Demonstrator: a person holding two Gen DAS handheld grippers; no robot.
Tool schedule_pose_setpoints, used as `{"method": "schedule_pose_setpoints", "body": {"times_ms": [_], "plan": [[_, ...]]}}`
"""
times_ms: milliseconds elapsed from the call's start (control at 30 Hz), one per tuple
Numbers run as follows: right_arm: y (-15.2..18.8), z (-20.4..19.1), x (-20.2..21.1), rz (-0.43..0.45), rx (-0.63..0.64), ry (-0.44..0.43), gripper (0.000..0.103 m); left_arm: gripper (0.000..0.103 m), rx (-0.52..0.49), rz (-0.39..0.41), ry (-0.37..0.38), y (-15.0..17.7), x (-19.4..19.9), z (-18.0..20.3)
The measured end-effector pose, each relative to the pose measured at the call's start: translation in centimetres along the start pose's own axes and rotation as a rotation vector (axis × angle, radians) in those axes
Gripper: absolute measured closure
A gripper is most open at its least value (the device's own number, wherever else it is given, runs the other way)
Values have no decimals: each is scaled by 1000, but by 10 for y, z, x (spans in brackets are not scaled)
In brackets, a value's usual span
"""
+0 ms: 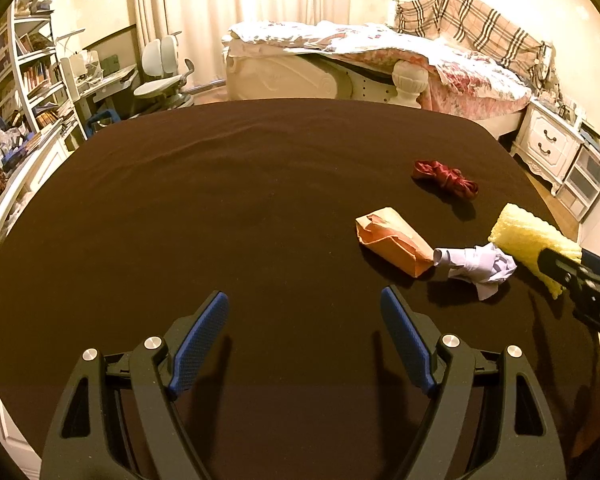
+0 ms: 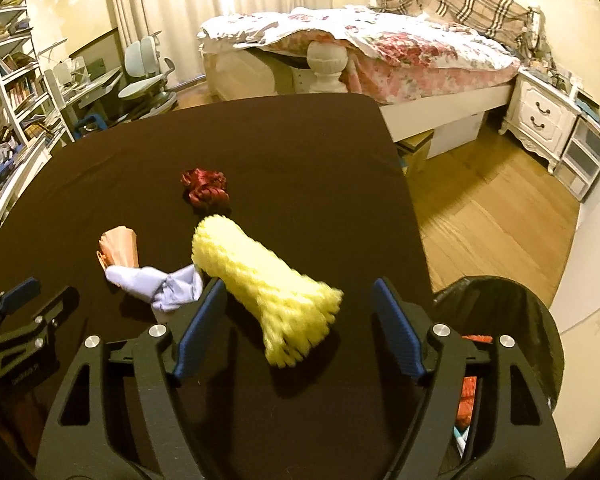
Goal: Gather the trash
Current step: 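Lift the yellow foam sleeve with the right tool while the left tool approaches the orange paper bag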
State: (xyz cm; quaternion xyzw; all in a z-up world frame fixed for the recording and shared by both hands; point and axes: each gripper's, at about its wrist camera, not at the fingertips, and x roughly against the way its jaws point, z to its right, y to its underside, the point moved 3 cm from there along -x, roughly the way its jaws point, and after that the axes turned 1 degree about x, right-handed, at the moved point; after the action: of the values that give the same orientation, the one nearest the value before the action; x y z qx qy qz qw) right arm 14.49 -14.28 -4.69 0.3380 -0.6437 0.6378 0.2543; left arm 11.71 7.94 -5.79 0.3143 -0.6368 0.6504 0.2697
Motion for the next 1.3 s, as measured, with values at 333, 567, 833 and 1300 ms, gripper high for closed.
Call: {"method": "schedule_pose_setpoints", "body": {"times_ms": [333, 567, 833, 1300], "plan": [[8, -13, -5, -20, 21, -30, 71, 25, -6, 1, 4, 0, 0, 2], [15, -6, 0, -19, 3, -18, 73, 25, -33, 4, 24, 2, 1, 17], [30, -34, 14, -22, 20, -50, 75, 25, -19, -4, 22, 0, 1, 17], [2, -24, -15, -17, 15, -8, 76, 25, -8, -9, 40, -19, -11, 15]]}}
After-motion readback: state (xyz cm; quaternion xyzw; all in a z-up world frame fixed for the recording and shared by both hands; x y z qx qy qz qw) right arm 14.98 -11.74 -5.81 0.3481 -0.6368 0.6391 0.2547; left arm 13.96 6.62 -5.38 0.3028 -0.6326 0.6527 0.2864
